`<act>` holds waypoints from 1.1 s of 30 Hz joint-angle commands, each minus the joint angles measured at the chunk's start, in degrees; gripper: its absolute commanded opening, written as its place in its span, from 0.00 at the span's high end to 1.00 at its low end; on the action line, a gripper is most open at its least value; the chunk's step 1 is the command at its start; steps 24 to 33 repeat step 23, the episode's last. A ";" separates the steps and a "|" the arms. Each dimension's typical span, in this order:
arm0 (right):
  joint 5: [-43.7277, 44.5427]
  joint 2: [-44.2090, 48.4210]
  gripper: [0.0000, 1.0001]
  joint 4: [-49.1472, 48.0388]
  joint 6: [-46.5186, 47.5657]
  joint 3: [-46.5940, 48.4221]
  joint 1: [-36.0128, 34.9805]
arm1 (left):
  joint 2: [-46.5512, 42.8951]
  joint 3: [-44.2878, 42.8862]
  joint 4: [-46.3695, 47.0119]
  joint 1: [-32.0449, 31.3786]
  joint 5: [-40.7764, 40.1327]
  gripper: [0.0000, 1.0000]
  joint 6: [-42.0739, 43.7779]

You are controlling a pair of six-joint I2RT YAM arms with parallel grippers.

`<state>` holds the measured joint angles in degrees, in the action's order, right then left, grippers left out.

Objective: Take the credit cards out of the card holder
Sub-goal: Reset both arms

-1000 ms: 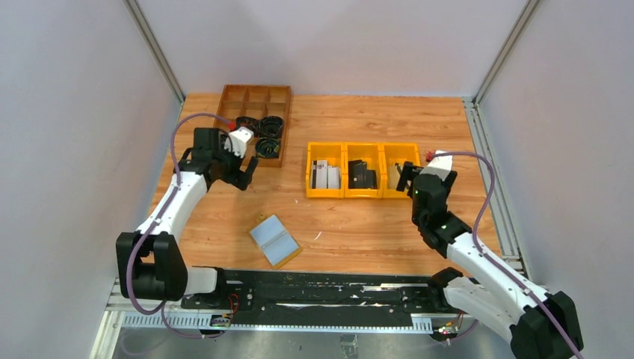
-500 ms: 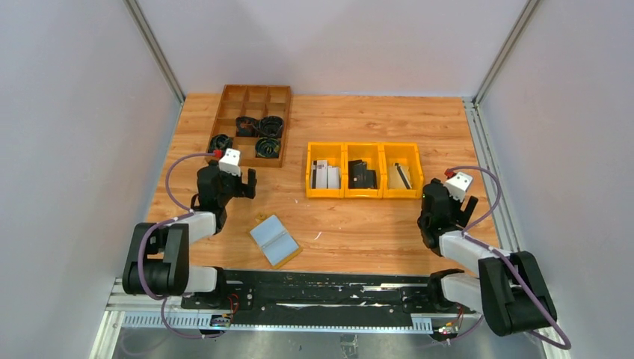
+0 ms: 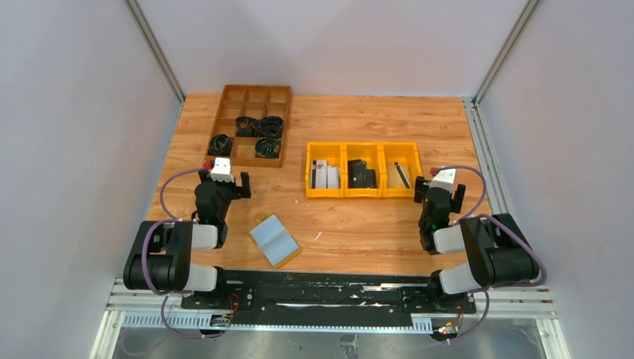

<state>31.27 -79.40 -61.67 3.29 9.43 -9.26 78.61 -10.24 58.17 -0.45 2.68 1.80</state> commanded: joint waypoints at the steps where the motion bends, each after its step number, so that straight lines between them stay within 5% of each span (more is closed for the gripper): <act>1: -7.75 -1.14 0.07 4.13 0.86 3.82 2.65 | -0.15 -1.42 1.85 -0.16 -2.53 0.00 -0.03; 2: -10.24 0.06 0.07 7.47 -0.39 4.67 4.11 | 0.18 -0.96 3.39 -0.17 -2.48 0.00 -0.10; 5: -10.07 -3.35 0.06 -4.85 1.78 1.44 4.44 | -0.24 -0.98 2.85 -0.17 -2.42 0.00 -0.13; 33: -10.26 -2.21 0.05 -1.00 1.90 2.47 3.96 | 0.02 -1.36 2.55 -0.87 -2.51 0.00 0.53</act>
